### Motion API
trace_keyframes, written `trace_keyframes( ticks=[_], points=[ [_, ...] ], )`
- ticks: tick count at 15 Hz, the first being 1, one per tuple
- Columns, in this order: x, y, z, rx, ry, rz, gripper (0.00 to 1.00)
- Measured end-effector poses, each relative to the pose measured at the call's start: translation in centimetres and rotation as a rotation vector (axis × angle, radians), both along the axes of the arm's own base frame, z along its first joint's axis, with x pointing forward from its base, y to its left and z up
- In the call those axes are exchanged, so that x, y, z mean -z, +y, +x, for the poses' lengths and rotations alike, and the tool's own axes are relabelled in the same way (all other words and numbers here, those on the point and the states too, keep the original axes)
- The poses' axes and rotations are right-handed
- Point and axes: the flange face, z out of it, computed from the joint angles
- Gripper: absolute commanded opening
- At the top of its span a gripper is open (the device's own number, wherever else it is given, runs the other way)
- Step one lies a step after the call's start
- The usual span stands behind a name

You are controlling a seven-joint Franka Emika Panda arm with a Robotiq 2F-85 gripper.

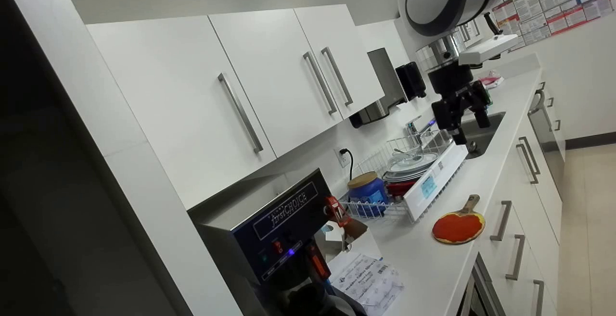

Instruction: Open the top drawer.

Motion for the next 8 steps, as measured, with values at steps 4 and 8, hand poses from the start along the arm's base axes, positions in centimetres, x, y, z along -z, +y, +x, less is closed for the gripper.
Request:
trace_keyframes(
  ticks=[4, 8],
  points=[
    [-0.5, -1.3, 0.6, 0.032, -0.048, 0.013, 1.0],
    [-0.9, -8.1, 2.2, 0.176, -0.145, 0.055, 1.0]
  ],
)
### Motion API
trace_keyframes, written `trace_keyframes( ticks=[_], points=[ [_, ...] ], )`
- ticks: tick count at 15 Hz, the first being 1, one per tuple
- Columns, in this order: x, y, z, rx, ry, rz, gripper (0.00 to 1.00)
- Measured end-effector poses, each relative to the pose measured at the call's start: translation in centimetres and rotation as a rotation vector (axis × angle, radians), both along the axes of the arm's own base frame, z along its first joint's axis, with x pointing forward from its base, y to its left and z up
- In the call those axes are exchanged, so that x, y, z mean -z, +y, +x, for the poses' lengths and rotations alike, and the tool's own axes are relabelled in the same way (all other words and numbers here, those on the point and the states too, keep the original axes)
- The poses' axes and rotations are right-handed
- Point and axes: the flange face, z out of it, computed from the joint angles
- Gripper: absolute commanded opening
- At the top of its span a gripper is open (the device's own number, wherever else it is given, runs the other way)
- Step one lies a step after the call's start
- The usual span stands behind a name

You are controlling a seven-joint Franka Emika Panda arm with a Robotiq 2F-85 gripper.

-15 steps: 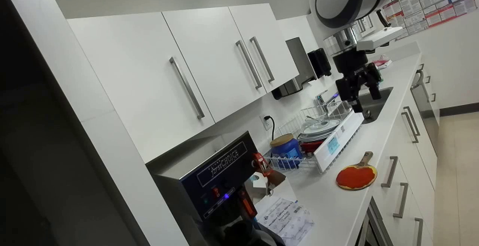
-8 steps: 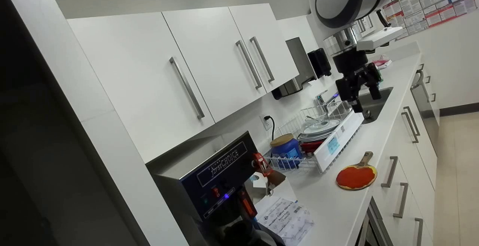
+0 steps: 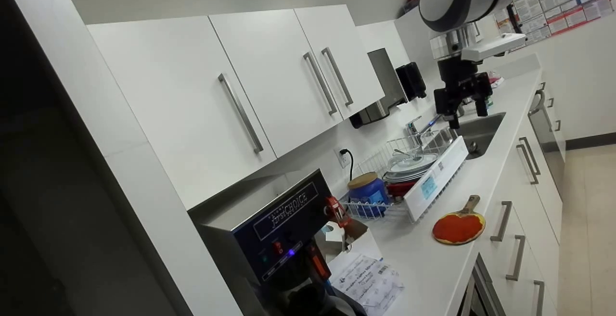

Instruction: Open the top drawer.

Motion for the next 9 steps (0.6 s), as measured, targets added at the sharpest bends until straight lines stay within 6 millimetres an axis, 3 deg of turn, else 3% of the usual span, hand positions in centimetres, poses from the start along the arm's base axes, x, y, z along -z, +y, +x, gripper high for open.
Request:
trace_keyframes(
  ticks=[4, 9],
  points=[
    [2.7, -7.5, 1.4, 0.107, -0.053, 0.078, 1.0],
    [9.7, -13.7, 2.3, 0.191, -0.079, 0.152, 1.0]
  ],
)
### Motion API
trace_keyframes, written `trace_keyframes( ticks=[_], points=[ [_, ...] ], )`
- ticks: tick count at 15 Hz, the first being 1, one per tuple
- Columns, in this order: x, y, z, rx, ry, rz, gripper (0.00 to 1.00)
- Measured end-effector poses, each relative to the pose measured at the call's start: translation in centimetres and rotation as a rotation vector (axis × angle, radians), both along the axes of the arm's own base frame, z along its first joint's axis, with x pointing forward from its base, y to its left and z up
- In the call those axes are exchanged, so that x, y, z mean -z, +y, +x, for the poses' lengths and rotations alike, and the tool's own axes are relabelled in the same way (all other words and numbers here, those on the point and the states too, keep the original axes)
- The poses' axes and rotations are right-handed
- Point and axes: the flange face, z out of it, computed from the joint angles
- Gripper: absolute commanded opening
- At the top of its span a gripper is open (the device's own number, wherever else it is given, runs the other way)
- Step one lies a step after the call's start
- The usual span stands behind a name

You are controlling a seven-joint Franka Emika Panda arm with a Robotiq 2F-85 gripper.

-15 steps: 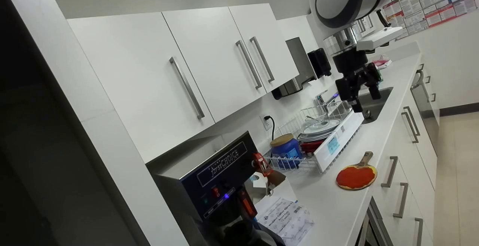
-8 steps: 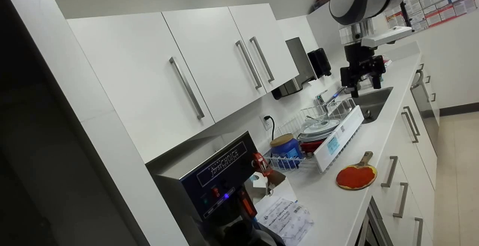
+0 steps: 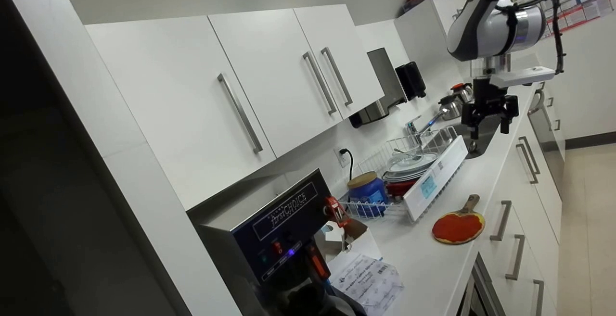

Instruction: Open the top drawer.

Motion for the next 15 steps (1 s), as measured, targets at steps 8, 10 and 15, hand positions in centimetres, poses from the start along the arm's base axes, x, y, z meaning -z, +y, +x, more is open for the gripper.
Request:
trace_keyframes(
  ticks=[8, 10, 15],
  points=[
    [3.3, -1.4, 0.2, 0.016, 0.021, 0.018, 1.0],
    [3.4, -1.4, 0.1, 0.019, 0.023, 0.019, 1.0],
    [6.0, -4.1, -0.3, 0.141, -0.061, 0.169, 1.0]
  ],
)
